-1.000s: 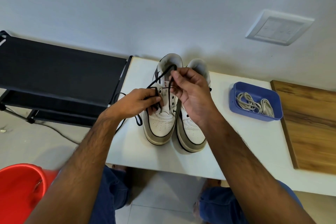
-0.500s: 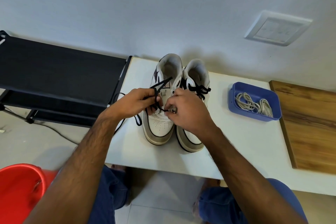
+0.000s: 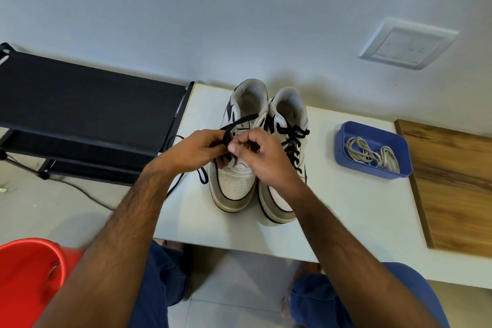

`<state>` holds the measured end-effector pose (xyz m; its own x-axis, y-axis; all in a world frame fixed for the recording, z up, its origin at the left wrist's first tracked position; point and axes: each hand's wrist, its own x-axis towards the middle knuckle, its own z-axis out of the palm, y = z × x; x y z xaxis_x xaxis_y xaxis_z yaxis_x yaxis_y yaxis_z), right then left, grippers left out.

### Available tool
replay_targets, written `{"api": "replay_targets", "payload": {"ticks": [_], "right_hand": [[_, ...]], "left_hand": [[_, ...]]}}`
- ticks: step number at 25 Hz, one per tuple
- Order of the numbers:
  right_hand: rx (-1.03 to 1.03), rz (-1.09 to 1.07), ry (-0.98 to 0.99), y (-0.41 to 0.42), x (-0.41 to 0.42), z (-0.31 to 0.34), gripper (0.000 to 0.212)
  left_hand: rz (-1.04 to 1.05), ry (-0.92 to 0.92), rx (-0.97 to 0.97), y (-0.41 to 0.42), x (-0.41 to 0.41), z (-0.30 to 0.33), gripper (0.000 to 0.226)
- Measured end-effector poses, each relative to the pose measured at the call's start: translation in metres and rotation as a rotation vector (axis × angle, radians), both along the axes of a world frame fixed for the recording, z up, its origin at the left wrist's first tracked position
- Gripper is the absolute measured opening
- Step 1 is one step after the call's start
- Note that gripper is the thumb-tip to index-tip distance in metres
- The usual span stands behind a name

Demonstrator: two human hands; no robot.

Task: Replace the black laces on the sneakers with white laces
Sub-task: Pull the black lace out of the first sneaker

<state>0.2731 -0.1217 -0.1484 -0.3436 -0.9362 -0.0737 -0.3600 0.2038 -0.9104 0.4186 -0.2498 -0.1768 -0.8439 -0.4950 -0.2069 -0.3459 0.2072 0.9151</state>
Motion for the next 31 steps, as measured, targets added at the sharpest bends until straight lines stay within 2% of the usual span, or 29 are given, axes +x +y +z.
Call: {"api": "replay_targets", "payload": {"ticks": [1, 4, 5, 6, 7, 8, 9, 10, 11, 12, 13, 15, 17, 18, 20, 22, 27, 29, 31], "right_hand": [[-0.031, 0.031, -0.189, -0.001, -0.001, 0.008, 0.004], [-0.155, 0.080, -0.750, 0.007, -0.015, 0.032, 0.011], [-0.177, 0.084, -0.887, 0.015, -0.025, 0.038, 0.006], [-0.187, 0.098, -0.935, 0.025, -0.036, 0.041, 0.010], [-0.164, 0.133, -0.903, 0.036, -0.045, 0.046, 0.017], [-0.105, 0.172, -0.748, 0.045, -0.054, 0.050, 0.015], [-0.005, 0.224, -0.482, 0.051, -0.062, 0.050, 0.006], [0.125, 0.282, -0.125, 0.054, -0.069, 0.049, 0.003], [0.255, 0.308, 0.261, 0.053, -0.074, 0.046, 0.006], [0.324, 0.305, 0.550, 0.052, -0.075, 0.043, 0.007], [0.311, 0.263, 0.677, 0.049, -0.072, 0.041, 0.008], [0.064, 0.153, 0.586, 0.041, -0.052, 0.041, 0.016], [-0.155, 0.182, 0.519, 0.026, -0.027, 0.034, 0.023], [-0.162, 0.251, 0.567, 0.018, -0.016, 0.029, 0.024], [-0.017, 0.346, 0.737, 0.008, 0.000, 0.013, 0.031], [0.112, 0.312, 0.876, 0.006, 0.002, -0.003, 0.040], [-0.028, 0.155, 0.901, 0.012, 0.005, -0.017, 0.032], [-0.016, 0.101, 0.921, 0.010, 0.006, -0.020, 0.026], [-0.005, 0.058, 0.933, 0.007, 0.008, -0.021, 0.022]], "left_hand": [[-0.010, -0.001, 0.010, 0.000, 0.001, 0.000, 0.007], [-0.032, 0.011, 0.094, -0.001, 0.006, 0.003, 0.021], [-0.023, 0.020, 0.115, -0.002, 0.008, 0.005, 0.024], [-0.005, 0.018, 0.115, -0.004, 0.009, 0.006, 0.026], [0.011, 0.001, 0.092, -0.005, 0.010, 0.007, 0.027], [0.020, -0.034, 0.048, -0.006, 0.011, 0.008, 0.026], [0.015, -0.086, -0.018, -0.005, 0.011, 0.009, 0.023], [-0.001, -0.144, -0.094, -0.004, 0.011, 0.009, 0.021], [-0.019, -0.191, -0.159, -0.003, 0.010, 0.009, 0.019], [-0.036, -0.215, -0.203, -0.002, 0.009, 0.009, 0.019], [-0.050, -0.223, -0.227, -0.001, 0.008, 0.009, 0.019], [-0.066, -0.201, -0.248, 0.000, 0.008, 0.011, 0.018], [-0.047, -0.173, -0.275, -0.001, 0.012, 0.014, 0.015], [-0.026, -0.161, -0.289, -0.002, 0.014, 0.015, 0.016], [0.019, -0.132, -0.235, -0.002, 0.018, 0.019, 0.016], [0.074, -0.058, -0.107, -0.003, 0.022, 0.022, 0.017], [0.191, 0.262, 0.159, -0.008, 0.026, 0.032, 0.020], [0.223, 0.398, 0.260, -0.008, 0.027, 0.034, 0.019], [0.351, 0.605, 0.278, -0.010, 0.030, 0.036, 0.017]]}}
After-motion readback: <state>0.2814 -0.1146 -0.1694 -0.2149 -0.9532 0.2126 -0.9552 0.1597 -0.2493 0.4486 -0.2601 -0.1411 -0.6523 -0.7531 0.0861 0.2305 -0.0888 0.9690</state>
